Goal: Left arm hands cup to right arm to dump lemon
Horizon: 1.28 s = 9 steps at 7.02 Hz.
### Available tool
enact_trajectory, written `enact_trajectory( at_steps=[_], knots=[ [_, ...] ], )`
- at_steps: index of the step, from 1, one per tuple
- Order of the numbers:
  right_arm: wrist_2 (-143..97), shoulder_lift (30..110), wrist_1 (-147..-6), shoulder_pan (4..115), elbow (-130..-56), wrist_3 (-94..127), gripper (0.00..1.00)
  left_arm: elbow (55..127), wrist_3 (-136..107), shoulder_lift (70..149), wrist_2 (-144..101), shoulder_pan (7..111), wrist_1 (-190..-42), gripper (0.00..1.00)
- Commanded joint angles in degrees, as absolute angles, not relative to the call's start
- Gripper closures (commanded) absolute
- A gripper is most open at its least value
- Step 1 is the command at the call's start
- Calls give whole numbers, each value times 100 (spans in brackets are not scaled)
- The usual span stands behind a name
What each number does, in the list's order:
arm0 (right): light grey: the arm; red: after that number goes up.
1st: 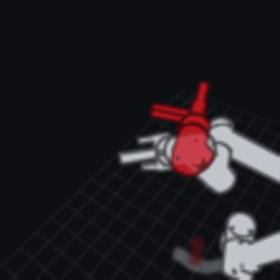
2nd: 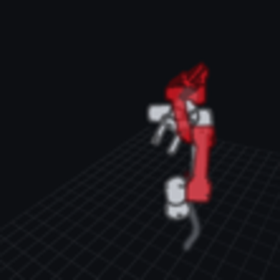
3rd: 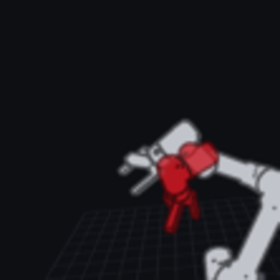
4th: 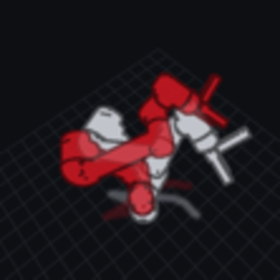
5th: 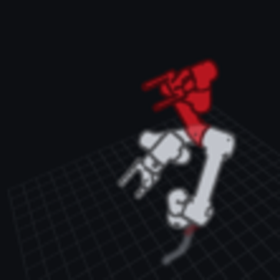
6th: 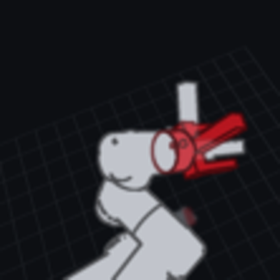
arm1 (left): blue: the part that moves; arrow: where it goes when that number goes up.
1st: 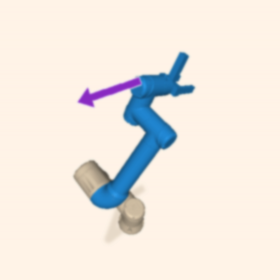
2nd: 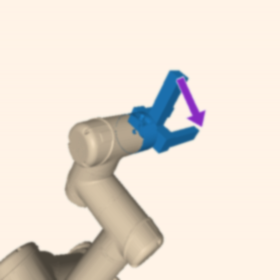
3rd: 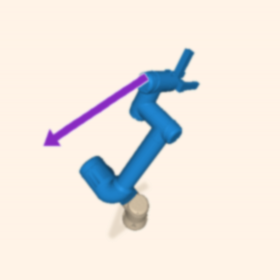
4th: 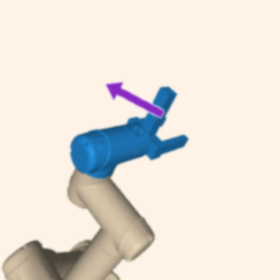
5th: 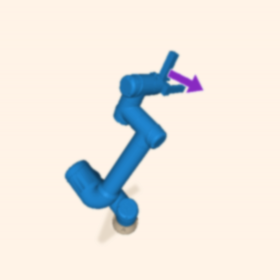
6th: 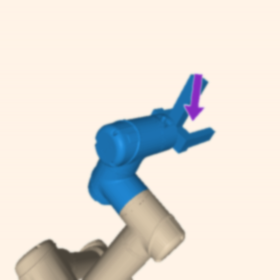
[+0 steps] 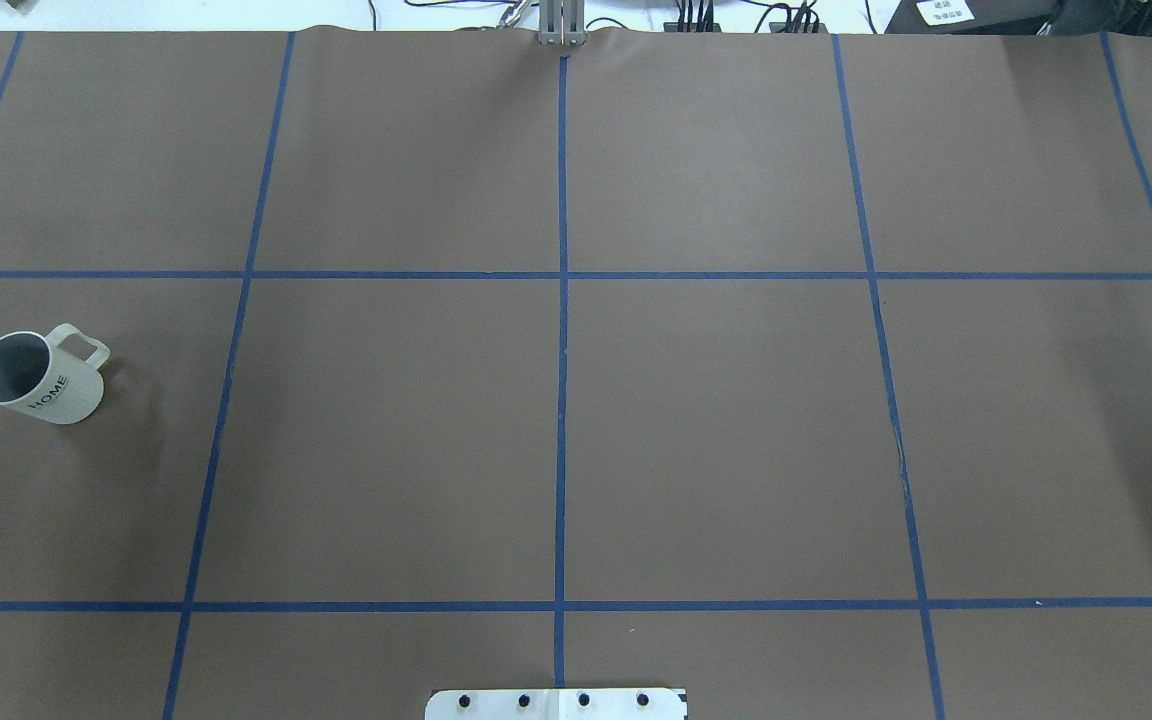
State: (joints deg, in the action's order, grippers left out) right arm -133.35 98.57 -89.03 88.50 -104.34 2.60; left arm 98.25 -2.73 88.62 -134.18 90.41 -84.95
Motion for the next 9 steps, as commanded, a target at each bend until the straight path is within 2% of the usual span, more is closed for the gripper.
enact_trajectory(
  at_steps=[1, 3, 5, 9],
  knots=[
    [-13342, 9817, -8956, 8851, -10459, 264, 0, 9826, -272, 8842, -13430, 9044, -8481, 0],
    [-13351, 9826, -8965, 8851, -10476, 246, 0, 9809, -272, 8842, -13491, 9035, -8464, 0],
    [-13351, 9870, -8974, 8851, -10468, 246, 0, 10175, -185, 8781, -13607, 9044, -7700, 0],
    [-13272, 9826, -8974, 8754, -10450, 229, 0, 10361, -193, 8508, -13265, 9035, -8392, 0]
  ],
)
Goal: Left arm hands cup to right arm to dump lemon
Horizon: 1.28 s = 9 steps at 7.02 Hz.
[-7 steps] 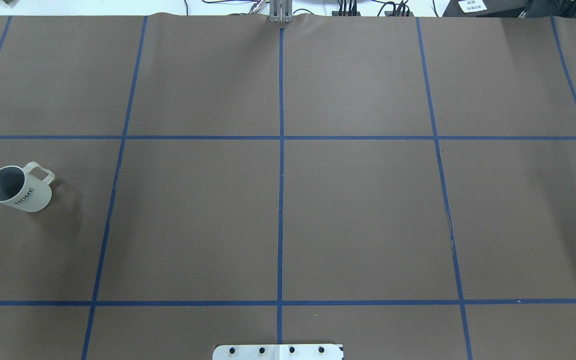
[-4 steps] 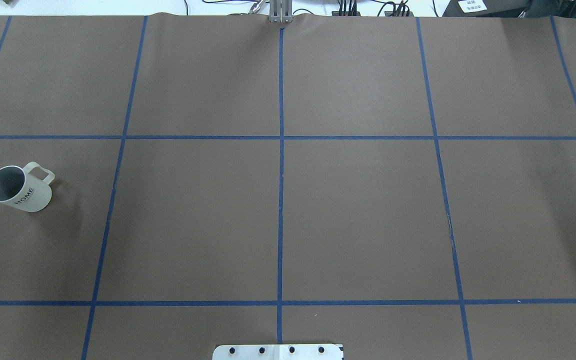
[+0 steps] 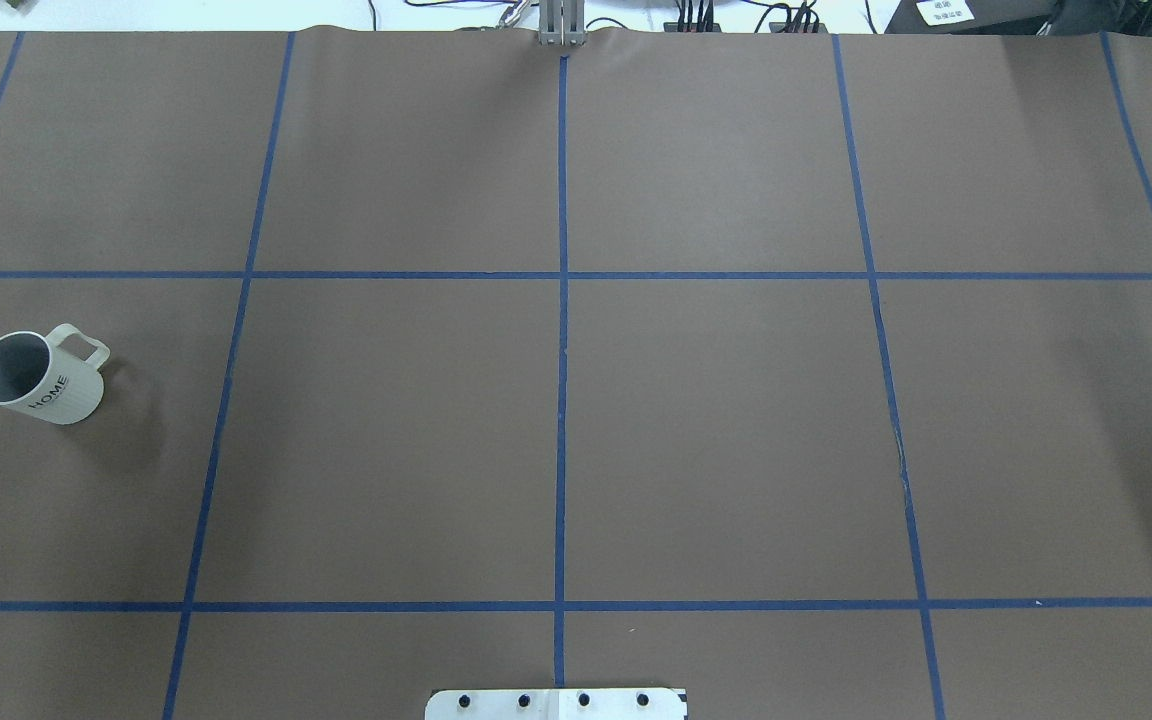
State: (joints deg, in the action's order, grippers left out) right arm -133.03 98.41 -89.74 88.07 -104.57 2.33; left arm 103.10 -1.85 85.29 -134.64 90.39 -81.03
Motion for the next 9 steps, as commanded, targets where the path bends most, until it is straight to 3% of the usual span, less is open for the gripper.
enact_trajectory(
  at_steps=[1, 3, 6, 9],
  knots=[
    [-13263, 9817, -8965, 8728, -10441, 229, 0, 10310, -228, 8525, -13376, 9026, -8376, 0],
    [-13350, 9826, -8956, 8728, -10433, 237, 0, 10081, -246, 8499, -13790, 9035, -8428, 0],
    [-13324, 9817, -8921, 8701, -10442, 298, 0, 10598, -254, 8148, -13633, 9036, -8429, 0],
    [-13342, 9817, -8921, 8684, -10468, 308, 0, 10407, -246, 8244, -13289, 9018, -8446, 0]
  ],
)
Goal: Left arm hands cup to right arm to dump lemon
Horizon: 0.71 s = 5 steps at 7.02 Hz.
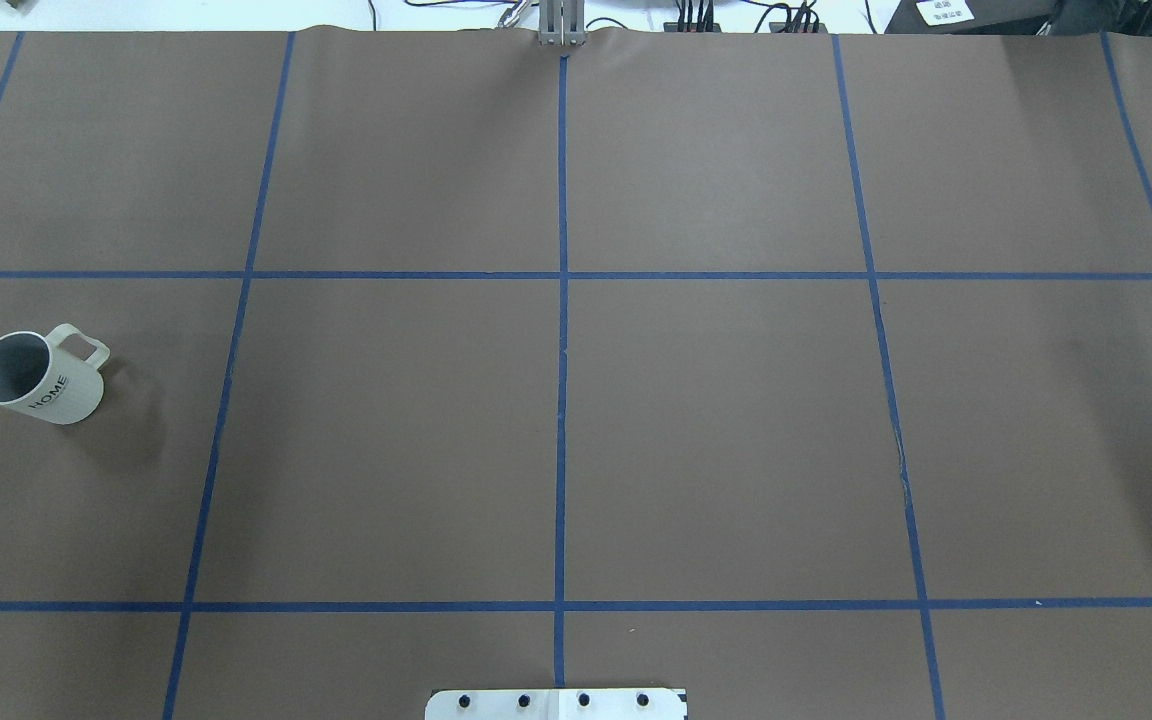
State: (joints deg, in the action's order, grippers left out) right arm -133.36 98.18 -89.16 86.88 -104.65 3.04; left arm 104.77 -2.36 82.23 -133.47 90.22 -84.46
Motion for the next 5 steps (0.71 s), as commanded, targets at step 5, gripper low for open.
enact_trajectory(
  at_steps=[5],
  knots=[
    [-13342, 9817, -8903, 8684, -10406, 308, 0, 10432, -246, 8227, -13351, 9026, -8446, 0]
  ],
)
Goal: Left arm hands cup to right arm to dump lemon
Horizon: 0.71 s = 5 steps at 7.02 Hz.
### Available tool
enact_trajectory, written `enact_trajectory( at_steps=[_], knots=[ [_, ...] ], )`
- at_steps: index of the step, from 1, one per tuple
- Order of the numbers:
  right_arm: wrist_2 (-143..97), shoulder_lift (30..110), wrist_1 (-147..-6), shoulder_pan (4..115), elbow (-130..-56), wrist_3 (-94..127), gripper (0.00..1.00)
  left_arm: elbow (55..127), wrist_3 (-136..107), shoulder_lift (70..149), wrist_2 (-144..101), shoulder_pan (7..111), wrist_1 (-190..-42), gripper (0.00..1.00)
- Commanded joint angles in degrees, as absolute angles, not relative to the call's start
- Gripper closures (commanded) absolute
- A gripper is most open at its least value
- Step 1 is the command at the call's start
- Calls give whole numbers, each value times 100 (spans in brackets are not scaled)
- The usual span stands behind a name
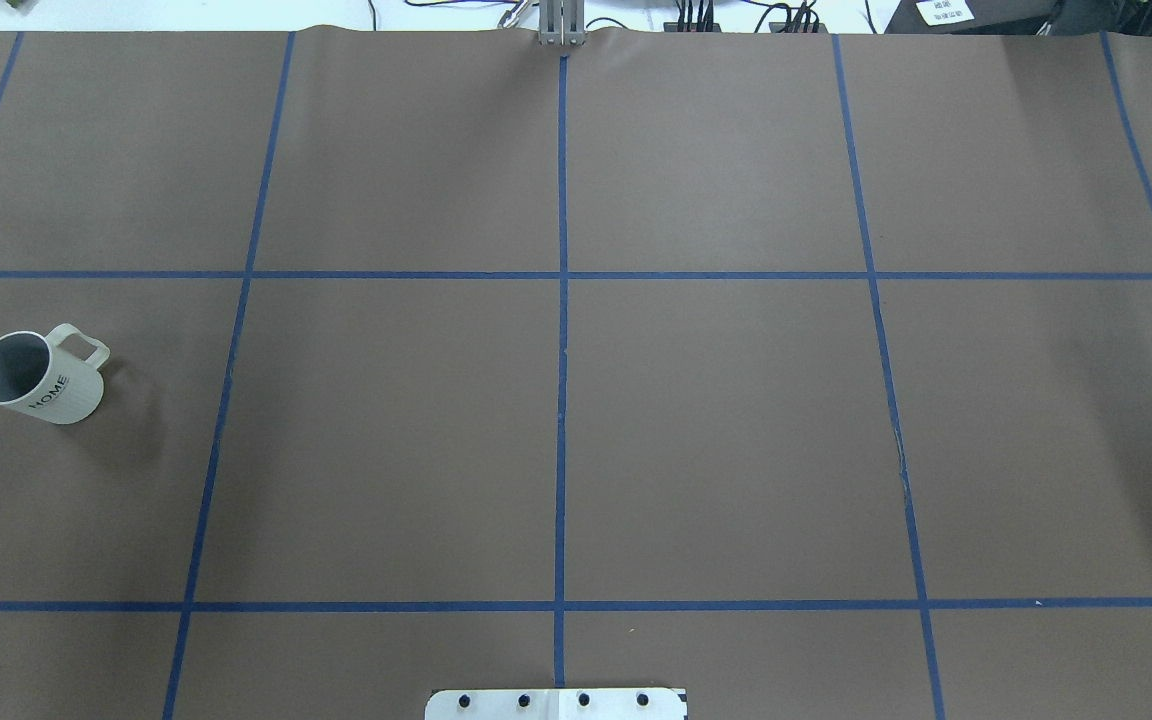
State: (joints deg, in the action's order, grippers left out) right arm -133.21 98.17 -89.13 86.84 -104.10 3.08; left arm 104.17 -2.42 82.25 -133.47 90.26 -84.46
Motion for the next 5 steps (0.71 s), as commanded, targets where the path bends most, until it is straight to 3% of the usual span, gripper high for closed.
enact_trajectory(
  at_steps=[1, 5],
  knots=[
    [-13342, 9861, -8895, 8684, -10406, 299, 0, 10450, -246, 8227, -13351, 9018, -8464, 0],
    [-13333, 9826, -8763, 8684, -10222, 308, 0, 10581, -255, 8227, -13359, 9026, -8446, 0]
  ],
)
